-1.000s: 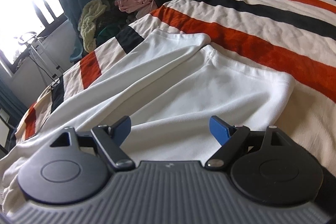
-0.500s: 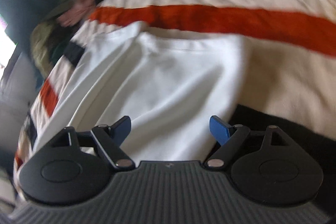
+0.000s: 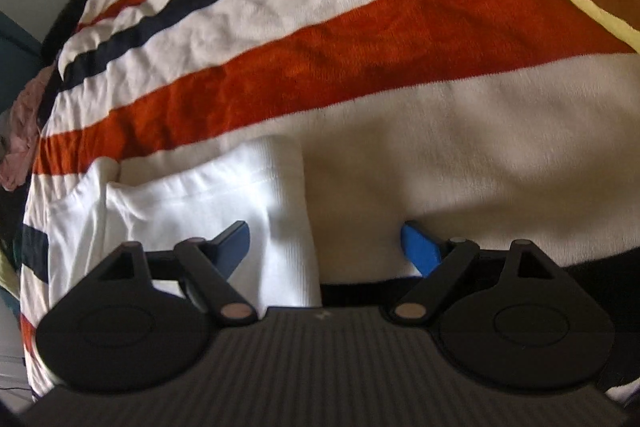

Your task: Fold clothes

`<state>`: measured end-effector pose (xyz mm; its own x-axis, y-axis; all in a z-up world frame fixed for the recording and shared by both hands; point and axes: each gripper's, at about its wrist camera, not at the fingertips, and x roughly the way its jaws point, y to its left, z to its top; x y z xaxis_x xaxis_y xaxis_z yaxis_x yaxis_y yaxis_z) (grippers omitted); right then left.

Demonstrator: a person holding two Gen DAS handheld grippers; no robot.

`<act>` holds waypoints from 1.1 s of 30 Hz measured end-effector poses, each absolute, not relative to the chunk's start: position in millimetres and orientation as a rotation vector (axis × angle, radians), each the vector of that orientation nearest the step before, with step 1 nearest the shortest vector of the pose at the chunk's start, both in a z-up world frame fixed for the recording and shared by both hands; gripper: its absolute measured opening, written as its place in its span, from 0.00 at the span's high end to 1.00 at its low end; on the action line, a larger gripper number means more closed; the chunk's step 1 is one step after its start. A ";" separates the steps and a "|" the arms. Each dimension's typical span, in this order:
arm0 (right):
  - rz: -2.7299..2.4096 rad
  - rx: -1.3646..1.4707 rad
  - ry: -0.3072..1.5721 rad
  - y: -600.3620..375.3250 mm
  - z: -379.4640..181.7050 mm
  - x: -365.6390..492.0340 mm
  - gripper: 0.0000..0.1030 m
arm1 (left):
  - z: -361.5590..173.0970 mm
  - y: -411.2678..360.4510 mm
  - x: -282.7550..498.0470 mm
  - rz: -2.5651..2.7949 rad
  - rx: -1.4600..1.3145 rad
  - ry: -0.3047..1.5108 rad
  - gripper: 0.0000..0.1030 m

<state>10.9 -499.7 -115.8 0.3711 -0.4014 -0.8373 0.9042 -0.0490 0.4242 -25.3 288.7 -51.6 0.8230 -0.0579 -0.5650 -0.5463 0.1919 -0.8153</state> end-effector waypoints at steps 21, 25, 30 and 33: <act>-0.554 1.478 0.436 -497.8 -127.4 36.5 0.17 | -66.2 298.5 -23.5 0.376 -1.373 0.566 0.93; -0.504 1.510 0.392 -498.9 -124.6 36.1 0.17 | -68.9 300.0 -18.9 0.375 -1.384 0.572 0.93; -0.527 1.616 0.304 -510.3 -132.4 22.1 0.21 | -72.9 303.0 -20.0 0.370 -1.417 0.574 0.93; -0.544 1.664 0.267 -520.0 -136.8 13.2 0.29 | -75.3 304.8 -20.7 0.367 -1.437 0.576 0.89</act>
